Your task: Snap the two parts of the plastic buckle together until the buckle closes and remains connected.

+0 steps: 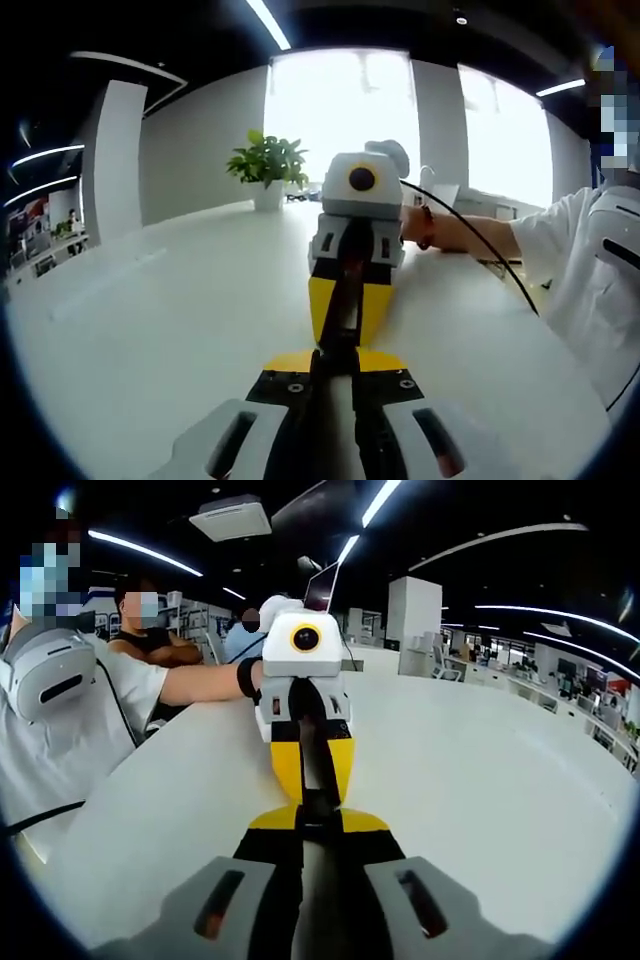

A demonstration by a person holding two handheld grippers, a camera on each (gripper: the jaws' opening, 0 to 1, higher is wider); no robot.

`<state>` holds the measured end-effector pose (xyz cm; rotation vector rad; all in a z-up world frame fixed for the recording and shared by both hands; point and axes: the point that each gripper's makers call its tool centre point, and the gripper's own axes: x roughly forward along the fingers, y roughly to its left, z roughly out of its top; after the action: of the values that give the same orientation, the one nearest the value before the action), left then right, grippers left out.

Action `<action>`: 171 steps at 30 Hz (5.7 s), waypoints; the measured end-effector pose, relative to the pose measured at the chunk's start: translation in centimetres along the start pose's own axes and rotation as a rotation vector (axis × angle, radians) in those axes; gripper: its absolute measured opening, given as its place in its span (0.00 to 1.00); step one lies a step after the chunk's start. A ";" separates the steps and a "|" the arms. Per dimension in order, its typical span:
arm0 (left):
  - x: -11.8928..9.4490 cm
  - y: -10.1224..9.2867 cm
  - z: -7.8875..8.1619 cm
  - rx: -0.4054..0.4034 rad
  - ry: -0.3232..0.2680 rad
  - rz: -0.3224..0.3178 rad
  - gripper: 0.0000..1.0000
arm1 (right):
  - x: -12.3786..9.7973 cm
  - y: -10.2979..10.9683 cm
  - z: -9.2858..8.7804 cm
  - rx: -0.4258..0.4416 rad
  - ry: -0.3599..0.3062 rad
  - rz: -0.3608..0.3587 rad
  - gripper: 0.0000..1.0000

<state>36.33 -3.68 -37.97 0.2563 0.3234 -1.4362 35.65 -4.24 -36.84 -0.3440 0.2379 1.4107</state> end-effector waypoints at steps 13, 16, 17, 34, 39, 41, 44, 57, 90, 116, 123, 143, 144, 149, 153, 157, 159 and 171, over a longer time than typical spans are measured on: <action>0.8 -1.0 -0.2 -0.018 -0.014 0.003 0.10 | 0.9 0.4 -0.1 0.009 -0.005 0.000 0.10; 0.6 -1.3 -0.1 -0.017 -0.017 0.004 0.10 | 1.0 0.3 -0.1 0.005 -0.007 -0.003 0.10; 0.6 -1.4 -0.1 -0.019 -0.018 0.005 0.11 | 1.0 0.3 -0.1 0.006 -0.008 -0.003 0.10; -0.2 -3.1 0.0 -0.034 -0.035 0.010 0.12 | 0.9 0.4 0.1 0.002 -0.017 -0.005 0.10; -0.3 -3.1 0.1 -0.027 -0.036 0.014 0.12 | 0.8 0.4 0.2 0.001 -0.020 -0.005 0.11; -0.3 -3.2 0.1 -0.025 -0.036 0.015 0.12 | 0.8 0.5 0.2 0.002 -0.021 -0.006 0.11; -0.5 -2.5 0.2 -0.025 -0.037 0.015 0.12 | 0.7 0.6 0.2 0.001 -0.021 -0.005 0.11; -0.9 -1.1 0.3 -0.025 -0.029 0.027 0.17 | 0.4 0.9 0.5 0.001 -0.027 -0.001 0.11; -1.2 0.8 1.8 -0.078 -0.110 0.093 0.73 | 0.4 0.6 0.5 0.008 -0.030 0.000 0.11; -2.5 2.7 3.8 -0.049 -0.221 0.208 0.99 | 0.6 1.0 0.5 0.016 -0.035 -0.005 0.11; -2.5 2.4 3.9 -0.043 -0.221 0.207 0.99 | 0.7 1.2 0.5 0.012 -0.036 -0.006 0.11; -2.4 2.3 3.9 -0.038 -0.215 0.208 0.99 | 0.6 0.9 0.5 0.012 -0.032 -0.006 0.11; -2.4 2.2 3.9 -0.036 -0.216 0.204 0.99 | 0.6 0.9 0.5 0.011 -0.032 -0.006 0.11; -2.4 2.1 4.1 -0.025 -0.222 0.198 0.99 | 0.6 1.0 0.5 0.008 -0.032 -0.007 0.11; -2.4 2.1 4.2 -0.017 -0.222 0.197 0.99 | 0.6 1.0 0.5 0.004 -0.029 -0.007 0.11; -2.6 2.3 4.3 -0.020 -0.225 0.201 0.99 | 0.6 0.9 0.6 -0.006 -0.027 -0.006 0.11; -2.6 2.2 4.3 -0.019 -0.224 0.201 0.99 | 0.6 0.9 0.6 -0.004 -0.025 -0.008 0.11; -2.5 2.2 4.2 -0.013 -0.222 0.195 0.98 | 0.6 0.5 0.5 0.014 -0.013 -0.022 0.11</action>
<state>38.54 -2.62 -33.18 0.1131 0.1225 -1.2558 35.17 -3.47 -36.62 -0.3252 0.2327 1.3886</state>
